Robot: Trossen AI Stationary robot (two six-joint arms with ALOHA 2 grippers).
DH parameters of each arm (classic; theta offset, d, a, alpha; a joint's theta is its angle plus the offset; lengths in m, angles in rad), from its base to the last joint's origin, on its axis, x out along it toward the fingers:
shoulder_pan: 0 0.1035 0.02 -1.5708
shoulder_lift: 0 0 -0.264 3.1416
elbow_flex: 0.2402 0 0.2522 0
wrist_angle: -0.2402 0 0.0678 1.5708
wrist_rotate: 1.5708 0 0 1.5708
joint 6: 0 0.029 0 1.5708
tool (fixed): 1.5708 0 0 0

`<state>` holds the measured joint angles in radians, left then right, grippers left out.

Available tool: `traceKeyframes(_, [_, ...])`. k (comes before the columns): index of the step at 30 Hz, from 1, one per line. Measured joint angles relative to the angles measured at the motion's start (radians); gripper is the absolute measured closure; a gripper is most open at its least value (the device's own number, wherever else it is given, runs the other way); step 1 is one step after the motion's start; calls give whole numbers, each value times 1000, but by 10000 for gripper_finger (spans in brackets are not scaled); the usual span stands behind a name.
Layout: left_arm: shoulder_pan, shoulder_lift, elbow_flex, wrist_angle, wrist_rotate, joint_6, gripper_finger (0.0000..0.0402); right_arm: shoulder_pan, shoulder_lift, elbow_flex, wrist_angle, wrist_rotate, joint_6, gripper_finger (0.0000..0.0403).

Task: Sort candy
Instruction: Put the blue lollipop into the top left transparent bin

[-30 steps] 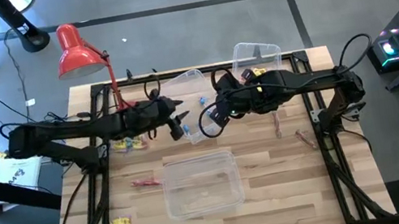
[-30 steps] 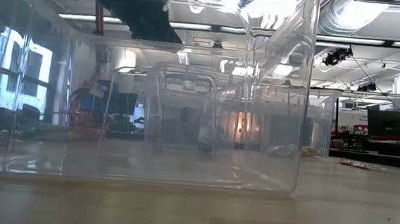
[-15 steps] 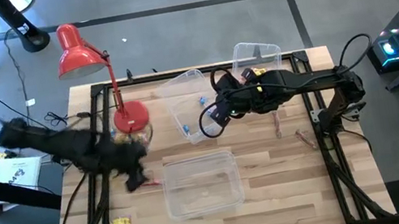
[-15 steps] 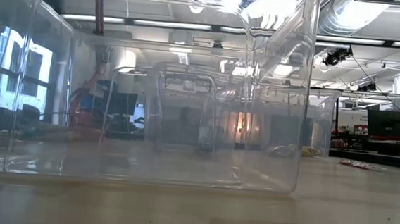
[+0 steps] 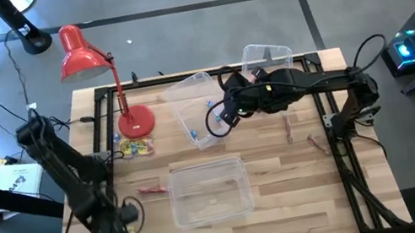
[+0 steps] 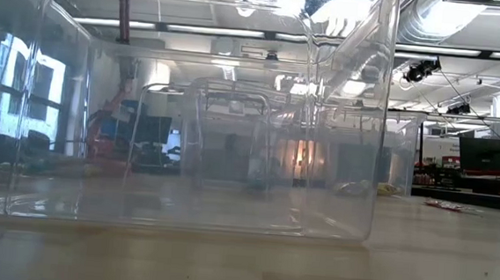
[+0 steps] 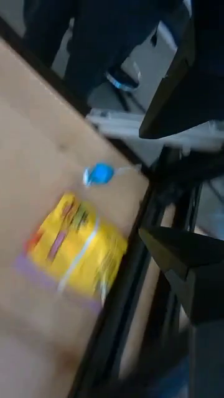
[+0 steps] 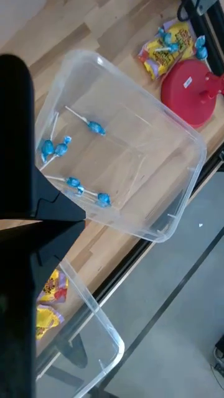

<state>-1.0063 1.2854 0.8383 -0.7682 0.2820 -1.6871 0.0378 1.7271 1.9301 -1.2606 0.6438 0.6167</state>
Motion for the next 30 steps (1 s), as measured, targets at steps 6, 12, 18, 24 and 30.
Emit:
traceKeyframes(6, [-25, 172, 0, 301, 37, -93, 165, -33, 0, 0, 0, -10, -22, 403])
traceKeyframes(12, [-37, 282, 0, 310, 96, -141, 165, -52, 0, 0, 0, -26, -42, 403])
traceKeyframes(18, [-36, 318, 0, 295, 91, -165, 165, -60, 1, 0, 1, -52, -61, 403])
traceKeyframes(24, [-60, 357, 2, 304, 87, -211, 168, -60, 1, 0, 0, -53, -76, 403])
traceKeyframes(30, [-72, 424, 2, 309, 120, -197, 217, -60, 1, 0, 0, -53, -88, 403])
